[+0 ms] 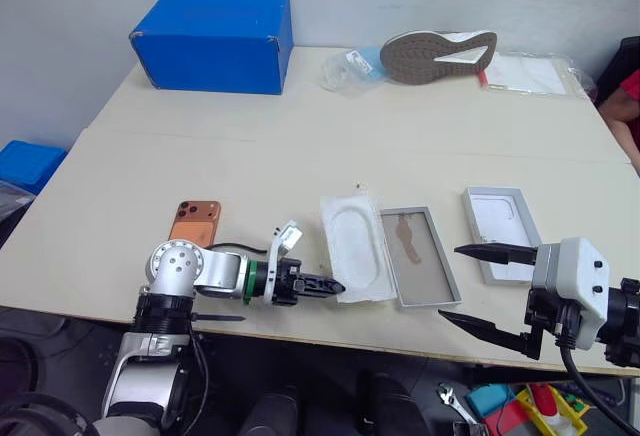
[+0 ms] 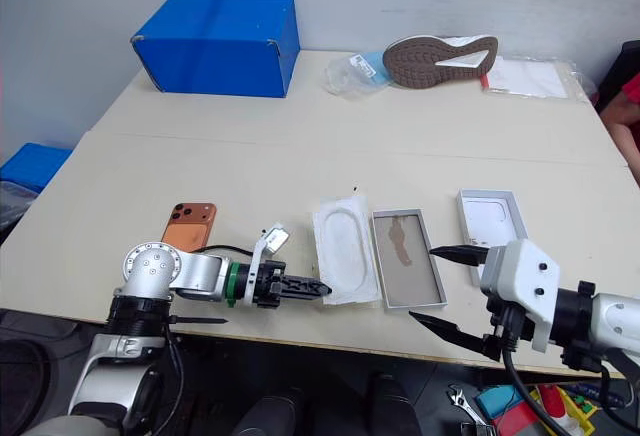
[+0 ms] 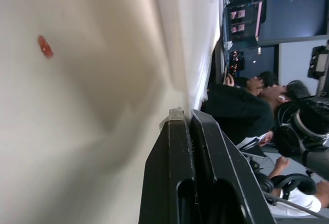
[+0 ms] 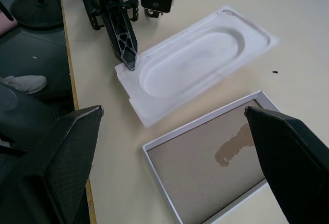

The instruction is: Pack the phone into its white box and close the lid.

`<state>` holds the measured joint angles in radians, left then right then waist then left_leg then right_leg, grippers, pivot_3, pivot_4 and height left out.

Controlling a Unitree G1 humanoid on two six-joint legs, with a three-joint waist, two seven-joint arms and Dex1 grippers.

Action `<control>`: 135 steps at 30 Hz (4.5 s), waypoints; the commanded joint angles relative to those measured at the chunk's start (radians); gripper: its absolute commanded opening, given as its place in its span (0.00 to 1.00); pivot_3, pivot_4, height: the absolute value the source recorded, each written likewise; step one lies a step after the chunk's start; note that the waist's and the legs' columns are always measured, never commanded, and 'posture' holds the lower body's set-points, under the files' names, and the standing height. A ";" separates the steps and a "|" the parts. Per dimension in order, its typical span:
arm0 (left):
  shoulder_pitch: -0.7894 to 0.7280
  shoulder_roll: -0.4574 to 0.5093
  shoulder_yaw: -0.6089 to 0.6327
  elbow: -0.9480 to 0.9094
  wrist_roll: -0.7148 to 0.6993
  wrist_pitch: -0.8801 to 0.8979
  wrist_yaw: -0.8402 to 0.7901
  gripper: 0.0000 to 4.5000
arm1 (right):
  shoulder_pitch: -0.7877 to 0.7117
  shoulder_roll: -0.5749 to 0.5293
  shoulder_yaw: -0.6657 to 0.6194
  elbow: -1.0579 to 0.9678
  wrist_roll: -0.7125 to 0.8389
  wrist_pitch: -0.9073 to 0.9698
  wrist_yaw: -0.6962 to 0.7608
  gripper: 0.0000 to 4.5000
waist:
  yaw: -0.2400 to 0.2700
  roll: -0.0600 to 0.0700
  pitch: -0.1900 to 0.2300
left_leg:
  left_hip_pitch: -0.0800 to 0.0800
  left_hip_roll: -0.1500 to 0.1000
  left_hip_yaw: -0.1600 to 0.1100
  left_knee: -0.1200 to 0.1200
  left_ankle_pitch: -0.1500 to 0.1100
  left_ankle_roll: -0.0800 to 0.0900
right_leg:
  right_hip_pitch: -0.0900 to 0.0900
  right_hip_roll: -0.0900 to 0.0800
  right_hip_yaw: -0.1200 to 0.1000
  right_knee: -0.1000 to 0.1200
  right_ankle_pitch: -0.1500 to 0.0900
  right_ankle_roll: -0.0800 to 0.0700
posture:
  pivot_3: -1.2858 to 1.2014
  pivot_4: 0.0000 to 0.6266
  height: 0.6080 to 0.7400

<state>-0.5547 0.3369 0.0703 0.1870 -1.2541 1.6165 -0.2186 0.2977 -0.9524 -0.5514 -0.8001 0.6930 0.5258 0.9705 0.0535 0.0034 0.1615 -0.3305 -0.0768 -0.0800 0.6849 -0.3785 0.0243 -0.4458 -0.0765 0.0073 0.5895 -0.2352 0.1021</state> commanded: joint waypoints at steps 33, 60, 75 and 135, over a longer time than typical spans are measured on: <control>-0.145 0.457 -0.123 0.046 -0.216 -0.002 -0.343 0.00 | -0.358 0.012 0.651 0.465 -0.484 -0.343 0.146 0.47 | -0.029 -0.005 0.004 | -0.004 0.000 -0.003 -0.001 0.003 -0.004 | -0.005 0.001 -0.002 0.002 -0.001 -0.002 | 0.52 0.24 1.00; -0.136 0.450 -0.147 0.019 -0.207 -0.002 -0.337 0.00 | -0.566 0.228 0.910 0.399 -0.577 -0.128 0.037 0.01 | -0.032 -0.005 0.004 | -0.005 0.000 -0.004 -0.001 0.003 -0.003 | -0.006 0.001 -0.002 0.005 -0.001 -0.002 | 0.52 0.24 1.00; -0.258 0.290 -0.283 0.086 -0.013 -0.002 -0.396 0.00 | -0.409 0.102 0.513 0.039 -0.270 0.086 0.041 0.54 | -0.027 -0.005 0.004 | -0.006 0.000 -0.005 -0.001 0.003 -0.003 | -0.005 0.001 -0.003 0.004 -0.001 -0.002 | 0.52 0.24 1.00; -0.401 0.059 -0.298 0.270 0.361 -0.002 -0.560 0.55 | -0.042 0.048 0.026 -0.104 -0.062 0.124 -0.097 0.55 | -0.027 -0.008 0.006 | -0.004 0.000 -0.005 -0.001 0.003 -0.003 | -0.003 0.000 -0.003 0.002 -0.001 -0.002 | 0.52 0.24 1.00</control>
<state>-0.9311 0.3782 -0.2169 0.4910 -0.8565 1.6128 -0.7599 0.2591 -0.8944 -0.5170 -0.8960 0.6337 0.6733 0.8786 0.0264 -0.0050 0.1670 -0.3346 -0.0767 -0.0853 0.6837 -0.3759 0.0212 -0.4488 -0.0763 0.0041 0.5919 -0.2363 0.1001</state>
